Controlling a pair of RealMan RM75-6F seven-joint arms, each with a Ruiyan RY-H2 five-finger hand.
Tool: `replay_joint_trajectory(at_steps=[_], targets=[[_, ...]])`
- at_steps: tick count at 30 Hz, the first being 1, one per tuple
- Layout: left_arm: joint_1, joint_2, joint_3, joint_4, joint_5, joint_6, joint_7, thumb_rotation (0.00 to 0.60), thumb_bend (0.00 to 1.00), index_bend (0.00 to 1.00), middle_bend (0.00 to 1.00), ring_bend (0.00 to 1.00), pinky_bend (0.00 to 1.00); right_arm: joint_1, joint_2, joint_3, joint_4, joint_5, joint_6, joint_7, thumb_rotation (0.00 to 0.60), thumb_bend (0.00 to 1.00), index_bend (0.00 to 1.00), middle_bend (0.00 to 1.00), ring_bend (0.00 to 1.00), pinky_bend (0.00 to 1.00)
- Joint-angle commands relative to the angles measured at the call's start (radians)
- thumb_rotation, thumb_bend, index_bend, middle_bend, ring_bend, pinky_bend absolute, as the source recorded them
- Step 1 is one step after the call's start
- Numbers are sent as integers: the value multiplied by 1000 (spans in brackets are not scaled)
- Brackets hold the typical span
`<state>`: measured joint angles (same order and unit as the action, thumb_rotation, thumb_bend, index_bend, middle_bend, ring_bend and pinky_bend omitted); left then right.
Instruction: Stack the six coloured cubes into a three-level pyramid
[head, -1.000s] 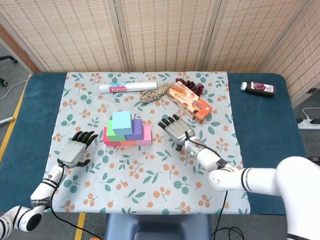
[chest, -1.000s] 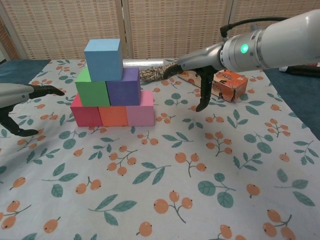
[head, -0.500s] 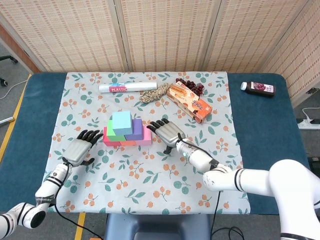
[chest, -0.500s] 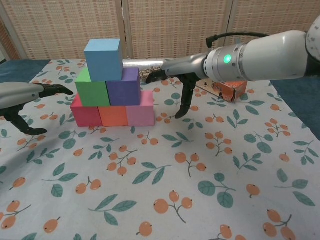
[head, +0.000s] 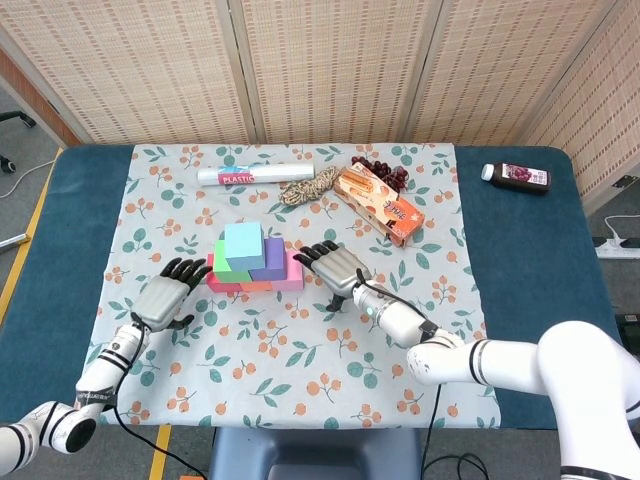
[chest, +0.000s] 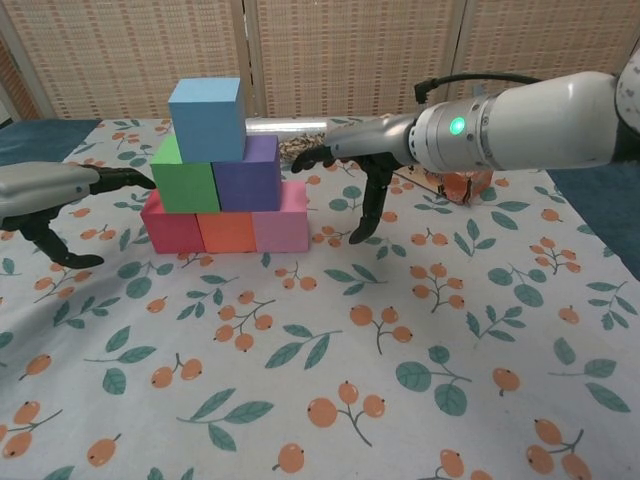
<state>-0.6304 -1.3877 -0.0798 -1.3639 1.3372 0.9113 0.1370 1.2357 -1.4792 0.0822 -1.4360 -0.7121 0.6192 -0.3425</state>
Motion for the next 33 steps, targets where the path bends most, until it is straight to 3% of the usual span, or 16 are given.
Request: replay_joint_trajectory(at_steps=[1,33], targets=[[-3,0,-1,-2,-2,-2,3,600,298,0,0,0,1,0,-1,0,1,-1,0,1,600,34,0,0,0,0],[-43,-16,-1,-6,-32,-34,46,600,302,0,0,0,1,6,-48,19,36,7,2,17,600,34,0,0,0,0]])
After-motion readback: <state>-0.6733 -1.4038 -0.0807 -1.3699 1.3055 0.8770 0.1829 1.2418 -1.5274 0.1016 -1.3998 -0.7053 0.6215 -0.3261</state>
